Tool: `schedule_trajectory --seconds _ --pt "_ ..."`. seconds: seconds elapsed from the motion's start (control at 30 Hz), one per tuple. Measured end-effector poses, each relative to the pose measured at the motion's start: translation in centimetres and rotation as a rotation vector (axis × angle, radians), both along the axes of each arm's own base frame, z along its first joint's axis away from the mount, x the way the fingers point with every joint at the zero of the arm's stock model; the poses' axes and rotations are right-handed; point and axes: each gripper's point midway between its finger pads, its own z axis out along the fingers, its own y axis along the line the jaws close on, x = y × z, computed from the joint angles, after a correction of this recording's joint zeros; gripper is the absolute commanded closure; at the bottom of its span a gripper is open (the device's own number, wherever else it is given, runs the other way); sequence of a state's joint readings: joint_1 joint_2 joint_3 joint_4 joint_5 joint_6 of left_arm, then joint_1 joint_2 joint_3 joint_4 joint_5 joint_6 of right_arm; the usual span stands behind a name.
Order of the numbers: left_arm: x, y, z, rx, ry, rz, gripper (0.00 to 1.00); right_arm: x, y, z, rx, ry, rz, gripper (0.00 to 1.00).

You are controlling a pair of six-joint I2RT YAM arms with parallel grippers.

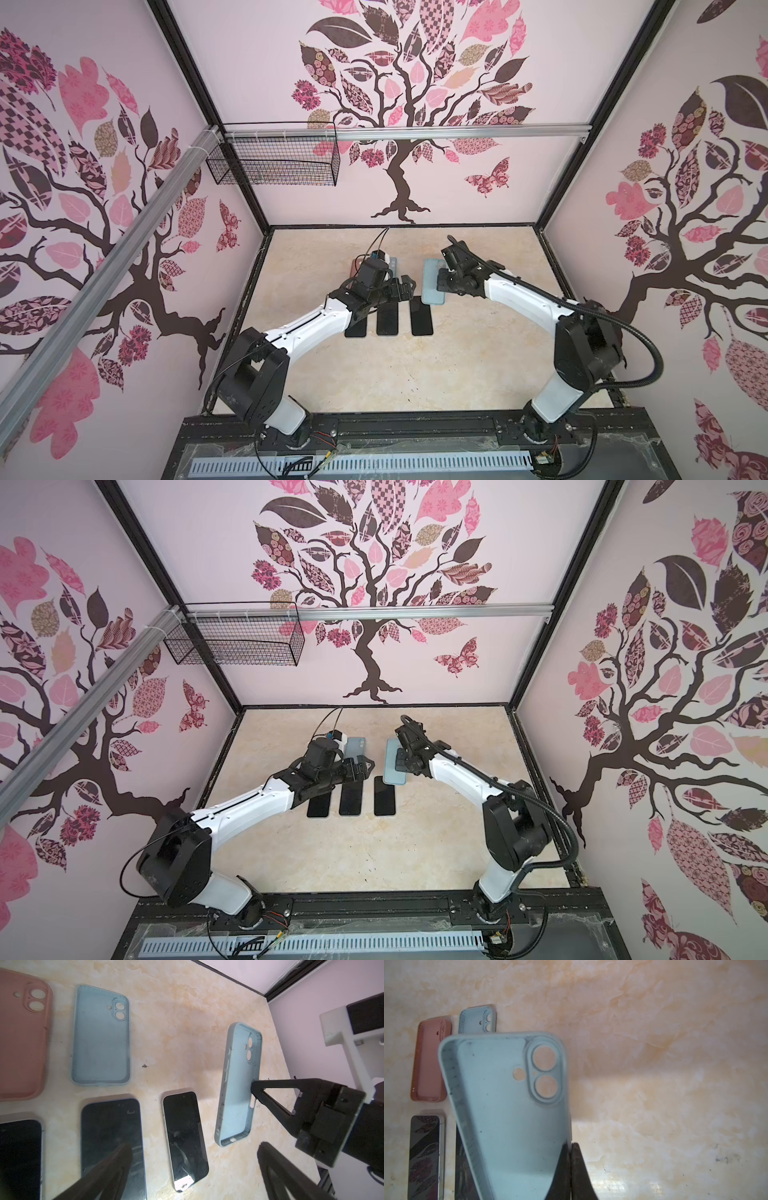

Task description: Take the phone out of the phone case

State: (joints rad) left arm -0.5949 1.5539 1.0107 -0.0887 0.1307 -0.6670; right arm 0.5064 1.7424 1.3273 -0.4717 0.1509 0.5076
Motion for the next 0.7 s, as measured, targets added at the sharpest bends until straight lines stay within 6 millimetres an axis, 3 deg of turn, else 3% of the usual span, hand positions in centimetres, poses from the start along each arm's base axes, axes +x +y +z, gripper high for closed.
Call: schedule_trajectory --seconds 0.33,0.5,0.7 --pt "2.2 1.3 -4.2 -0.024 0.101 0.028 0.02 6.6 1.9 -2.1 -0.007 0.055 0.033 1.00" --pt "2.2 1.2 -4.3 -0.020 0.099 0.016 0.02 8.9 2.9 -2.7 -0.017 0.061 0.048 1.00" --pt "2.2 1.3 -4.4 -0.011 0.096 0.013 0.02 10.0 3.6 -4.5 -0.038 0.111 0.062 1.00"
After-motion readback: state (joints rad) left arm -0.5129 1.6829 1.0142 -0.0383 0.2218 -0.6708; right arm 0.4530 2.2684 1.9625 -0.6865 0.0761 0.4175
